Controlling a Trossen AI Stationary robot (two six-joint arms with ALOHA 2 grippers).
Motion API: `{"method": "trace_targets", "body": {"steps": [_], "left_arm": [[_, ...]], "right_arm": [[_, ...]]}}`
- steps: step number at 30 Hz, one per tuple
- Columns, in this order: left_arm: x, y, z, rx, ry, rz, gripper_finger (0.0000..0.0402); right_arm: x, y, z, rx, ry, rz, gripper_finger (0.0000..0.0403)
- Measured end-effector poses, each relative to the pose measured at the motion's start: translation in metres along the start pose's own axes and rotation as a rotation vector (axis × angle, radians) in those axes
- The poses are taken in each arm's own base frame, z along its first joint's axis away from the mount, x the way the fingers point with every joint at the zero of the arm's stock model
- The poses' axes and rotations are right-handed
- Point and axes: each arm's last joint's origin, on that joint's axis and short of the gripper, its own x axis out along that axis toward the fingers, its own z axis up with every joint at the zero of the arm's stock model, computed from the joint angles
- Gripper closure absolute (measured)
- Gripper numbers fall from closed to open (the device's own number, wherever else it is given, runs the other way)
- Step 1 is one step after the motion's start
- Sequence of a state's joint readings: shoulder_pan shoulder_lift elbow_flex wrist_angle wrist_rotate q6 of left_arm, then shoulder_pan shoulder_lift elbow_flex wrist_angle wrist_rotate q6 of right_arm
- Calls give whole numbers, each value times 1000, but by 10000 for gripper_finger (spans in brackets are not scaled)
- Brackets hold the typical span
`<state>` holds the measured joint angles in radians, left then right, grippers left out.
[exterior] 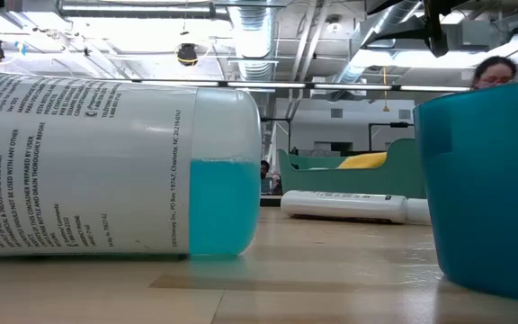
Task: Pick & Place Kitchen Items
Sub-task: Put the blue spray bottle into the blue bin
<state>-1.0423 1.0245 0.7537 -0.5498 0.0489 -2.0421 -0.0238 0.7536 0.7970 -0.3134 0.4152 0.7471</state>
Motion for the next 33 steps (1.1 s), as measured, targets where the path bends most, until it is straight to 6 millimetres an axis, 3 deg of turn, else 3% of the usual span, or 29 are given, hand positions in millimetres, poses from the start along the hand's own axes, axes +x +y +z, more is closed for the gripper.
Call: {"method": "trace_targets", "body": {"steps": [5, 21, 33], "left_arm": [[12, 19, -3, -133, -55, 26, 202], [54, 46, 12, -100, -98, 82, 198], [58, 53, 17, -59, -110, 150, 238]], "right_arm": [[0, 1, -1, -12, 3, 4, 207], [-1, 0, -2, -25, 20, -5, 207], [0, -1, -2, -32, 15, -15, 207]]}}
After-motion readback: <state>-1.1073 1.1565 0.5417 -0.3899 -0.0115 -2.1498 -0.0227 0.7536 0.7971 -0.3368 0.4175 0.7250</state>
